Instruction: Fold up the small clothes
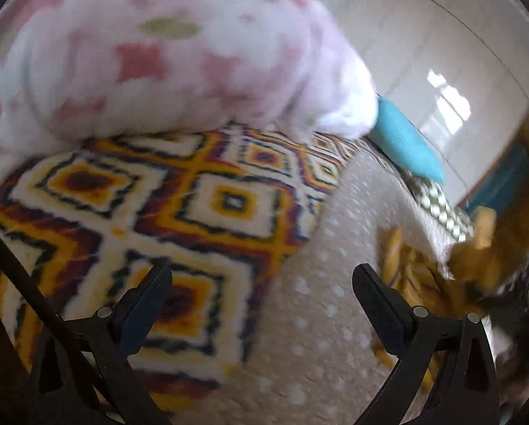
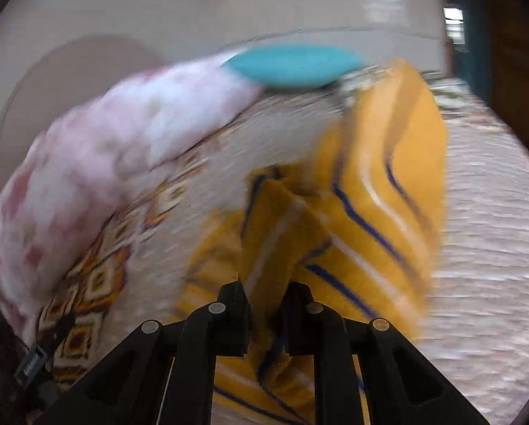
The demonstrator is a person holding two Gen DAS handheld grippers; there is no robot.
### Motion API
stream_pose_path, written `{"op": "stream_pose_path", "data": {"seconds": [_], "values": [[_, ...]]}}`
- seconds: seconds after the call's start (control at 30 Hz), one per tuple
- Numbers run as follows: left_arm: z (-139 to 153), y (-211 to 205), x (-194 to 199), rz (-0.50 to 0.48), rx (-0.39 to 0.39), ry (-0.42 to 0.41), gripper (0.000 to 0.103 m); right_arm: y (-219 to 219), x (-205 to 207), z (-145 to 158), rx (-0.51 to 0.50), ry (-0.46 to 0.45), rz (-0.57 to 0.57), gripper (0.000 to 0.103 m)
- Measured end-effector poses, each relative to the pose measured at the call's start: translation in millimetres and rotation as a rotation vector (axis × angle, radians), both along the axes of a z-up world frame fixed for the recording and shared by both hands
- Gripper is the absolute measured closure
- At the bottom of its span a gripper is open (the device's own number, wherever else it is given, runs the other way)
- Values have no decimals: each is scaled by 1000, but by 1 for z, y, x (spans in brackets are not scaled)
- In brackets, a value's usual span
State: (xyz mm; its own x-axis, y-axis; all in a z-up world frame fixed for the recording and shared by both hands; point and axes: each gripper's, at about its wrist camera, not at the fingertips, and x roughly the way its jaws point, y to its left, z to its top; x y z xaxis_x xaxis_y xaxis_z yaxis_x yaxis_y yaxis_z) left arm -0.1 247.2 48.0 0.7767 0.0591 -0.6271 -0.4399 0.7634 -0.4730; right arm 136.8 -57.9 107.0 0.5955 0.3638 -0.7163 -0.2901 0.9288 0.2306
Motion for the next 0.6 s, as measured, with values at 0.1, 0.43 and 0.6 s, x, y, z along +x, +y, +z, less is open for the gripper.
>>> {"op": "stream_pose_path", "data": {"seconds": [0.1, 0.43, 0.6], "values": [[-11, 19, 0, 11, -99, 0, 2, 57, 1, -42, -14, 89, 138, 89], [-12, 12, 4, -23, -76, 2, 2, 74, -6, -52, -176, 67, 187, 89], [-13, 14, 4, -1, -74, 11, 2, 97, -45, -37, -397, -65, 279, 89]]}}
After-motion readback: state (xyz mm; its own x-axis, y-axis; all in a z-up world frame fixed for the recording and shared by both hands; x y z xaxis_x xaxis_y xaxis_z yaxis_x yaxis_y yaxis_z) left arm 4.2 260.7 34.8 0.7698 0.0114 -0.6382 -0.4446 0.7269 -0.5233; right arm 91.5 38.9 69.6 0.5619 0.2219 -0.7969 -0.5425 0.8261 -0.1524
